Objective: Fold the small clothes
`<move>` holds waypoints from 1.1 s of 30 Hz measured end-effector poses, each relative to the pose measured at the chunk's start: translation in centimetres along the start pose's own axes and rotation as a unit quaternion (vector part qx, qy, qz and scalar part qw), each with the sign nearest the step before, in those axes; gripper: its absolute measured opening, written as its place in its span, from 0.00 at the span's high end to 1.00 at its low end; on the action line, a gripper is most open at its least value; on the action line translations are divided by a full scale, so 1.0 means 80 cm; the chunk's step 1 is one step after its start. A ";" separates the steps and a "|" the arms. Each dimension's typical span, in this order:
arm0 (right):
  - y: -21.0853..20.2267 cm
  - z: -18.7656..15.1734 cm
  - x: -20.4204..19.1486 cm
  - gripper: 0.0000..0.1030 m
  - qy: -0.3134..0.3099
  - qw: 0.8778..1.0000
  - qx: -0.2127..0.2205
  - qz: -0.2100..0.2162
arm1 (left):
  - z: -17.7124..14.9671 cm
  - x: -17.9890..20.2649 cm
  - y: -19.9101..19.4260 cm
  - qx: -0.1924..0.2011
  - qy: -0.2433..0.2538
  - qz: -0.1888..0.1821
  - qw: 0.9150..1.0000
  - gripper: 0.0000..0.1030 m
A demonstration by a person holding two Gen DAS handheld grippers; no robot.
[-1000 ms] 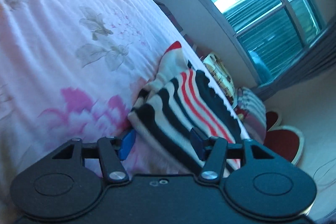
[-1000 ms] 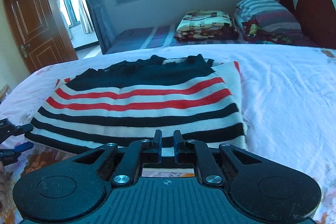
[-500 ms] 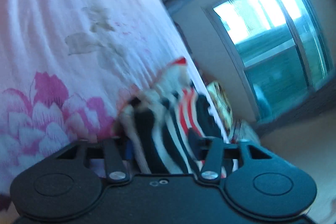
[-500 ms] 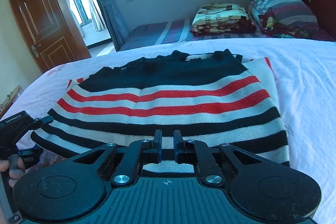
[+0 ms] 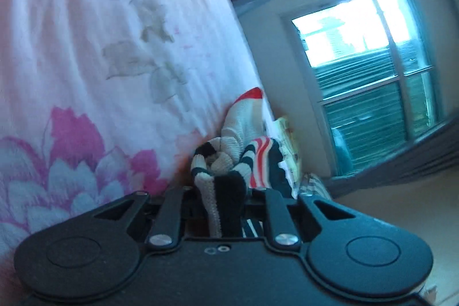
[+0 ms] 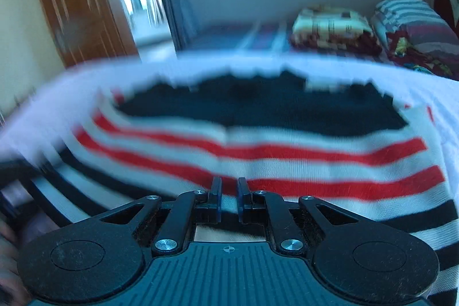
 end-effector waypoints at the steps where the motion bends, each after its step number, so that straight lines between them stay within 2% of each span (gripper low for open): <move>1: 0.000 0.000 -0.002 0.94 -0.008 1.000 -0.001 0.000 | -0.001 0.001 0.000 -0.001 0.001 0.002 1.000 0.85; 6: -0.002 0.004 -0.004 0.94 -0.020 1.000 -0.006 0.003 | 0.001 0.003 0.010 -0.010 0.013 0.002 1.000 0.84; 9: -0.019 0.024 -0.013 0.94 -0.006 0.999 0.047 0.008 | 0.001 0.006 0.014 -0.008 0.016 0.003 1.000 0.83; 10: -0.016 0.026 -0.015 0.94 -0.006 0.999 0.047 0.004 | 0.000 0.006 0.014 -0.008 0.019 0.003 1.000 0.83; 11: -0.002 0.024 -0.018 0.95 -0.005 1.000 0.013 0.008 | 0.001 0.005 0.013 -0.007 0.022 0.003 1.000 0.83; 12: 0.017 0.012 -0.020 1.00 -0.002 0.999 -0.030 0.013 | 0.000 0.007 0.013 -0.007 0.024 0.003 1.000 0.84; 14: 0.019 0.005 -0.025 1.00 -0.028 0.999 -0.015 0.007 | -0.002 0.011 0.012 -0.006 0.030 0.002 1.000 0.85; 22: 0.019 -0.001 -0.015 1.00 0.000 1.000 0.004 0.009 | -0.003 0.008 0.006 0.006 0.011 -0.010 1.000 0.85; 27: 0.015 -0.001 -0.009 1.00 0.015 1.000 0.008 0.023 | -0.003 0.009 0.006 0.008 -0.005 -0.001 1.000 0.85; 31: 0.015 -0.001 -0.002 1.00 0.029 0.999 0.010 0.034 | 0.000 0.043 -0.008 0.019 0.010 -0.033 0.999 0.85; 33: 0.016 0.000 0.004 1.00 0.044 0.998 0.009 0.042 | -0.001 0.077 -0.016 0.021 0.038 -0.060 0.997 0.85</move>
Point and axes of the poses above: each gripper's, at about its wrist camera, not at the fingertips, and y roughly the way its jaws point, x to its right, z to its top, the point moved 2 cm from there along y, roughly the way its jaws point, and after that the axes turned 14 degrees about x, right-handed, at the moved point
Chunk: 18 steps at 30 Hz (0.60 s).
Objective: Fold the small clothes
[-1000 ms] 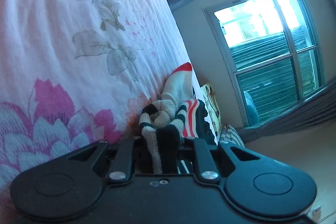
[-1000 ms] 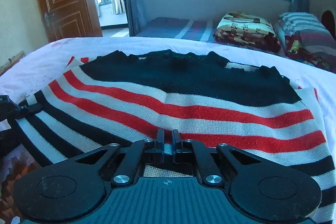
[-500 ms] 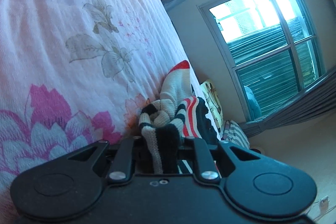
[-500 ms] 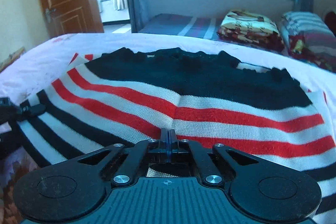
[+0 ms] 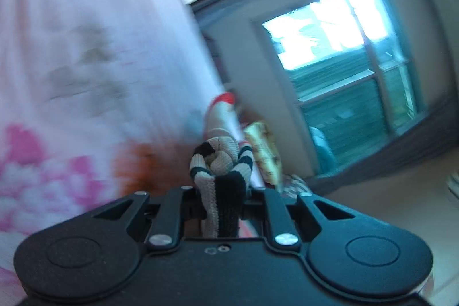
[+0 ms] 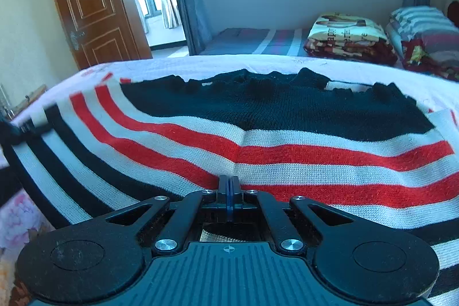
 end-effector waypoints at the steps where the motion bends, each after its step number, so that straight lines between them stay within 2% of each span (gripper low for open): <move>1: -0.001 0.000 0.004 1.00 0.009 1.000 -0.001 0.004 | -0.002 0.021 -0.001 -0.002 0.021 -0.012 1.000 0.85; 3: -0.001 0.002 0.012 1.00 0.034 0.999 -0.002 0.011 | -0.014 0.066 -0.001 -0.015 0.053 -0.041 0.998 0.85; 6: -0.012 0.013 0.035 1.00 0.102 0.994 -0.006 0.025 | -0.054 0.136 0.006 -0.047 0.116 -0.076 0.989 0.86; 7: -0.028 0.018 0.052 1.00 0.134 0.991 0.012 0.017 | -0.074 0.157 0.010 -0.061 0.141 -0.083 0.985 0.86; 8: -0.051 0.024 0.079 1.00 0.173 0.984 0.034 0.004 | -0.095 0.176 0.013 -0.075 0.168 -0.089 0.979 0.86; 11: -0.117 0.031 0.164 1.00 0.269 0.961 0.063 -0.024 | -0.179 0.212 0.030 -0.136 0.241 -0.092 0.956 0.86; 12: -0.136 0.032 0.188 1.00 0.288 0.955 0.069 -0.035 | -0.211 0.216 0.036 -0.161 0.268 -0.089 0.946 0.86; 13: -0.153 0.033 0.212 0.87 0.310 0.947 0.069 -0.043 | -0.243 0.215 0.044 -0.187 0.289 -0.083 0.935 0.86; 14: -0.168 0.035 0.229 0.50 0.328 0.941 0.072 -0.045 | -0.274 0.210 0.053 -0.217 0.303 -0.072 0.925 0.85; 15: -0.182 0.038 0.241 0.33 0.334 0.937 0.085 -0.045 | -0.303 0.202 0.060 -0.245 0.319 -0.060 0.913 0.84; 16: -0.195 0.042 0.249 0.28 0.338 0.936 0.094 -0.036 | -0.321 0.200 0.058 -0.241 0.338 -0.069 0.907 0.82; 17: -0.201 0.046 0.254 0.28 0.343 0.934 0.094 -0.027 | -0.328 0.203 0.052 -0.226 0.358 -0.076 0.903 0.81; 18: -0.205 0.049 0.257 0.28 0.348 0.933 0.093 -0.019 | -0.330 0.209 0.047 -0.226 0.370 -0.074 0.898 0.74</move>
Point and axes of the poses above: each gripper's, at about its wrist camera, not at the fingertips, and y roughly the way its jaws point, x to its right, z to its top, the point moved 2 cm from there along y, roughly the way its jaws point, and after that the axes turned 14 degrees about x, right-handed, at the moved point
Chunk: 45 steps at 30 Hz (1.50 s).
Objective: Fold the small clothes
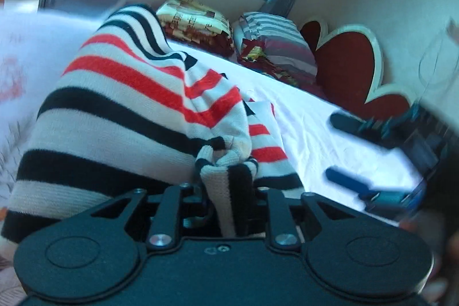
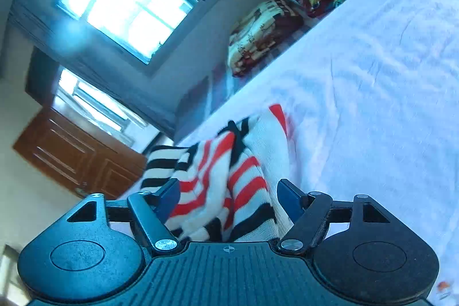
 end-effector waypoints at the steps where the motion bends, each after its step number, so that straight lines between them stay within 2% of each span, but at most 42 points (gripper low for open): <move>1: -0.003 0.002 -0.002 0.28 0.004 1.000 -0.001 0.007 | 0.005 0.003 -0.005 -0.008 0.002 -0.005 1.000 0.68; 2: -0.004 0.004 -0.004 0.30 0.008 1.000 -0.006 0.018 | 0.012 0.007 -0.014 -0.015 -0.003 -0.023 1.000 0.61; 4: 0.003 0.001 -0.009 0.32 0.022 0.999 -0.028 0.037 | 0.031 0.006 -0.047 0.007 -0.009 -0.069 0.998 0.56; 5: 0.008 -0.003 -0.011 0.32 0.029 0.998 -0.042 0.044 | 0.042 -0.003 -0.064 0.024 -0.008 -0.074 0.997 0.50; 6: 0.013 -0.009 -0.012 0.32 0.036 0.997 -0.055 0.046 | 0.051 -0.010 -0.079 0.042 -0.007 -0.073 0.996 0.48; 7: 0.018 -0.014 -0.012 0.32 0.041 0.996 -0.064 0.046 | 0.060 -0.021 -0.091 0.061 -0.007 -0.066 0.996 0.48; 10: 0.036 -0.031 -0.008 0.32 0.055 0.993 -0.092 0.045 | 0.081 -0.072 -0.096 0.091 -0.009 0.011 0.996 0.49; 14: 0.062 -0.047 -0.012 0.32 0.037 0.991 -0.123 0.024 | 0.084 -0.136 -0.071 0.069 -0.069 0.053 0.994 0.50; 16: 0.073 -0.054 -0.018 0.32 0.024 0.991 -0.132 0.020 | 0.075 -0.156 -0.057 0.046 -0.082 0.064 0.994 0.51; 18: 0.085 -0.059 -0.027 0.32 -0.007 0.990 -0.141 0.016 | 0.065 -0.168 -0.055 0.043 -0.091 0.065 0.993 0.48; 19: 0.092 -0.064 -0.032 0.37 -0.024 0.989 -0.148 0.014 | 0.061 -0.170 -0.053 0.041 -0.090 0.069 0.993 0.48; 20: 0.098 -0.069 -0.036 0.51 -0.040 0.987 -0.158 0.009 | 0.057 -0.172 -0.056 0.045 -0.095 0.069 0.992 0.48; 21: 0.104 -0.074 -0.039 0.52 -0.052 0.985 -0.163 0.003 | 0.060 -0.176 -0.060 0.045 -0.102 0.067 0.992 0.48; 24: 0.109 -0.082 -0.048 0.54 -0.092 0.983 -0.159 0.002 | 0.069 -0.175 -0.069 0.062 -0.103 0.056 0.991 0.51; 26: 0.106 -0.088 -0.058 0.69 -0.143 0.978 -0.150 -0.003 | 0.070 -0.179 -0.066 0.049 -0.089 0.059 0.993 0.50; 28: 0.102 -0.095 -0.073 0.71 -0.201 0.970 -0.139 0.001 | 0.069 -0.176 -0.059 0.035 -0.073 0.062 0.995 0.48; 31: 0.088 -0.098 -0.106 0.73 -0.292 0.951 -0.103 0.020 | 0.075 -0.171 -0.060 0.039 -0.065 0.058 0.995 0.51; 35: 0.061 -0.083 -0.127 0.74 -0.339 0.939 -0.051 0.036 | 0.078 -0.157 -0.054 0.038 -0.056 0.041 0.997 0.51; 38: 0.046 -0.072 -0.107 0.74 -0.337 0.941 -0.035 0.018 | 0.079 -0.135 -0.041 0.031 -0.042 0.019 0.998 0.51; 40: 0.042 -0.071 -0.081 0.74 -0.329 0.943 -0.039 0.000 | 0.075 -0.117 -0.028 0.015 -0.017 0.011 1.000 0.49; 42: 0.051 -0.076 -0.046 0.74 -0.300 0.951 -0.066 -0.027 | 0.061 -0.098 -0.009 -0.013 0.028 0.028 0.999 0.47; 45: 0.045 -0.073 -0.017 0.74 -0.248 0.966 -0.070 -0.029 | 0.053 -0.078 -0.002 -0.008 0.085 0.047 0.995 0.45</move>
Point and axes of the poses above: each gripper's, at about its wrist camera, not at the fingertips, and y roughly the way its jaws point, x to its right, z to its top, the point moved 2 cm from there along y, roughly the way its jaws point, and after that the axes turned 14 degrees about x, right-handed, at the moved point
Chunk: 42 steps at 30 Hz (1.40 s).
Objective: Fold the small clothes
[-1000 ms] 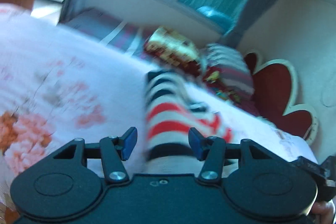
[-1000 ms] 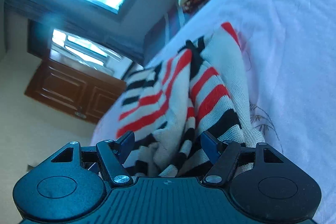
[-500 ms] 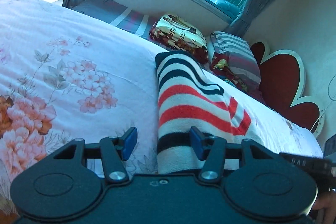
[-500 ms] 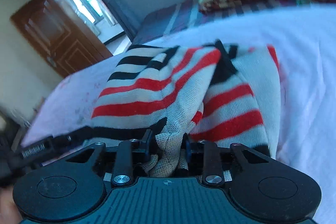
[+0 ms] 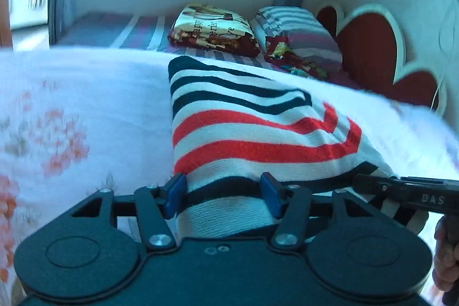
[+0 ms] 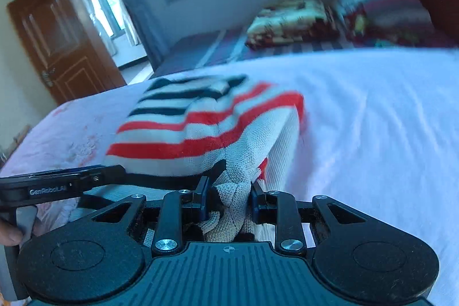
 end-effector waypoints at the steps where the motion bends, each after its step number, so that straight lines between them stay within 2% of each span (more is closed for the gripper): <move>1: -0.004 0.003 0.002 0.74 0.010 1.000 0.000 0.000 | 0.000 0.001 0.000 -0.002 0.002 0.001 1.000 0.45; 7: -0.015 0.012 0.009 0.73 0.018 1.000 0.001 0.011 | 0.002 -0.002 0.003 -0.013 0.009 -0.010 1.000 0.44; 9: -0.025 0.020 0.008 0.70 0.010 1.000 0.013 0.000 | 0.004 -0.001 0.003 -0.016 0.016 -0.013 1.000 0.44; 10: -0.035 0.027 0.003 0.62 -0.001 0.999 0.033 -0.013 | 0.008 -0.001 0.002 -0.018 0.016 -0.015 1.000 0.45; 12: -0.054 0.040 -0.006 0.61 -0.023 0.998 0.060 -0.026 | 0.017 -0.006 -0.016 0.005 0.012 -0.025 1.000 0.52; 13: -0.064 0.046 -0.010 0.61 -0.027 0.997 0.069 -0.020 | 0.018 -0.008 -0.025 0.014 0.015 -0.027 0.999 0.52; 15: -0.076 0.050 -0.024 0.61 -0.045 0.997 0.065 0.001 | 0.015 -0.012 -0.035 0.008 0.016 -0.026 0.999 0.56; 16: -0.079 0.048 -0.032 0.64 -0.064 0.996 0.056 0.006 | 0.012 -0.013 -0.039 0.004 0.017 -0.028 0.999 0.56; 17: -0.079 0.042 -0.041 0.76 -0.081 0.996 0.043 0.013 | 0.007 -0.013 -0.040 -0.001 0.019 -0.028 0.999 0.55; 18: -0.076 0.033 -0.046 0.83 -0.094 0.995 0.025 0.008 | 0.002 -0.014 -0.040 -0.005 0.019 -0.027 0.999 0.54; 19: -0.071 0.022 -0.049 0.92 -0.110 0.994 0.009 -0.011 | -0.002 -0.015 -0.041 -0.006 0.016 -0.026 1.000 0.54; 20: -0.067 0.011 -0.048 0.93 -0.123 0.992 -0.003 -0.031 | -0.004 -0.017 -0.040 -0.007 0.012 -0.025 1.000 0.52; 23: -0.062 -0.013 -0.033 0.93 -0.085 0.995 -0.025 -0.038 | -0.008 -0.018 -0.040 -0.005 0.021 -0.020 1.000 0.50; 26: -0.059 -0.031 -0.027 0.93 -0.089 0.995 -0.021 -0.048 | -0.010 -0.012 -0.034 -0.005 0.050 -0.018 0.999 0.49; 29: -0.065 -0.025 -0.026 0.93 -0.067 0.996 -0.020 -0.051 | -0.008 -0.019 -0.035 -0.008 0.047 -0.019 0.999 0.48; 31: -0.088 -0.009 -0.033 0.93 -0.065 0.996 0.020 -0.051 | -0.001 -0.016 -0.054 0.003 0.054 -0.013 0.998 0.53; 33: -0.109 0.002 -0.048 0.93 -0.084 0.995 0.043 -0.035 | 0.001 -0.011 -0.077 0.019 0.057 -0.022 0.998 0.51; 35: -0.109 -0.003 -0.062 0.93 -0.100 0.994 0.033 -0.003 | -0.008 -0.008 -0.085 0.012 0.035 -0.036 0.999 0.51; 37: -0.097 -0.020 -0.076 0.93 -0.128 0.992 0.011 0.010 | -0.024 0.003 -0.082 -0.003 0.045 -0.039 0.998 0.51; 40: -0.062 -0.054 -0.076 0.93 -0.175 0.984 -0.037 -0.025 | -0.047 0.005 -0.069 -0.026 0.049 -0.018 0.998 0.49; 42: -0.060 -0.054 -0.070 0.94 -0.158 0.987 -0.037 -0.025 | -0.057 -0.005 -0.065 -0.032 0.036 -0.023 0.999 0.47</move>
Point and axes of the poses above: each gripper's, at about its wrist camera, not at the fingertips, and y roughly the way its jaws point, x to its right, z to its top, the point moved 2 cm from there along y, roughly the way its jaws point, and after that the axes turned 14 degrees about x, right-handed, at the moved point
